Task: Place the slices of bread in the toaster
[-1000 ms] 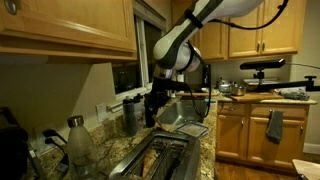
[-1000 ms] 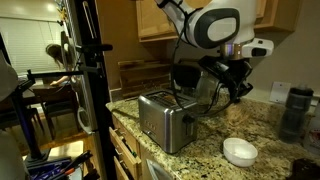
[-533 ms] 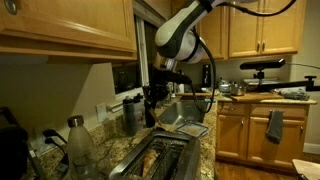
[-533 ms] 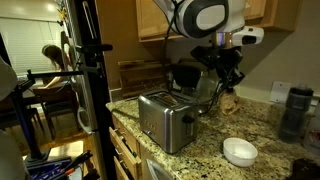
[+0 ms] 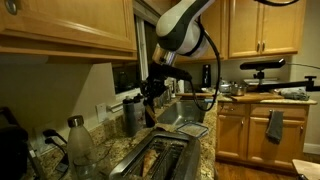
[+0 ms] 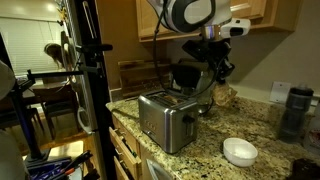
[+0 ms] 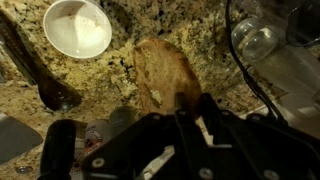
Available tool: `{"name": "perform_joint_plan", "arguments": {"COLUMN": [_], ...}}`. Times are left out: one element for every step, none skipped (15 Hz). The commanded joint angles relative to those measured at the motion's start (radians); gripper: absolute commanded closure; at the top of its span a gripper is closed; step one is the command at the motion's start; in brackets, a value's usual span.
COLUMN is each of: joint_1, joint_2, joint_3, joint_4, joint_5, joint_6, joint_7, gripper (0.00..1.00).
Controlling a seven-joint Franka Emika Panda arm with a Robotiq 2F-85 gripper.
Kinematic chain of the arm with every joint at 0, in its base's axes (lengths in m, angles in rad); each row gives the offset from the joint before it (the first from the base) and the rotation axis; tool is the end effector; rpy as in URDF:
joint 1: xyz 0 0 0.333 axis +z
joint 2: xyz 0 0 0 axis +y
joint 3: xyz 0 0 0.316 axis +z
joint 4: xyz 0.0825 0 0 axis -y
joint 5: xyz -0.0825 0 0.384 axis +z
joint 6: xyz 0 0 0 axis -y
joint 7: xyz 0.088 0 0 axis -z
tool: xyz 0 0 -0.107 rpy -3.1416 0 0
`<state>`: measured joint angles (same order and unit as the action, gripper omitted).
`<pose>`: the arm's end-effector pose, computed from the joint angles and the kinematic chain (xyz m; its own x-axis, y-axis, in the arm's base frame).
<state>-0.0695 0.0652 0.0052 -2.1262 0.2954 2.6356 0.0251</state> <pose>0.5864 -0.0451 0.4271 0.8567 -0.3345 0.3928 -0.2520 -0.9356 -0.2471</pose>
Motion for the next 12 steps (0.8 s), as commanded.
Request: {"name": "perform_joint_plan", "arguments": {"joint_1": [0.028, 0.035, 0.041, 0.046, 0.052, 0.057, 0.061, 0.064, 0.066, 0.069, 0.070, 0.070], "joint_2": [-0.086, -0.092, -0.099, -0.106, -0.109, -0.114, -0.118, -0.122, -0.126, -0.129, -0.133, -0.136], "joint_3": [0.001, 0.003, 0.004, 0.006, 0.007, 0.009, 0.010, 0.012, 0.013, 0.014, 0.014, 0.015], "joint_4": [-0.086, -0.090, -0.095, -0.101, -0.104, -0.109, -0.114, -0.116, -0.116, -0.118, -0.119, -0.120], "joint_5": [0.006, 0.001, -0.005, -0.005, -0.010, -0.013, -0.014, -0.016, -0.026, -0.034, -0.047, -0.057], "joint_6": [0.063, 0.071, 0.077, 0.085, 0.090, 0.095, 0.099, 0.091, 0.087, 0.085, 0.077, 0.072], "joint_7": [0.033, 0.039, 0.047, 0.053, 0.060, 0.066, 0.070, 0.076, 0.093, 0.102, 0.118, 0.133], "gripper": [0.90, 0.90, 0.90, 0.90, 0.90, 0.90, 0.90, 0.90, 0.90, 0.90, 0.90, 0.90]}}
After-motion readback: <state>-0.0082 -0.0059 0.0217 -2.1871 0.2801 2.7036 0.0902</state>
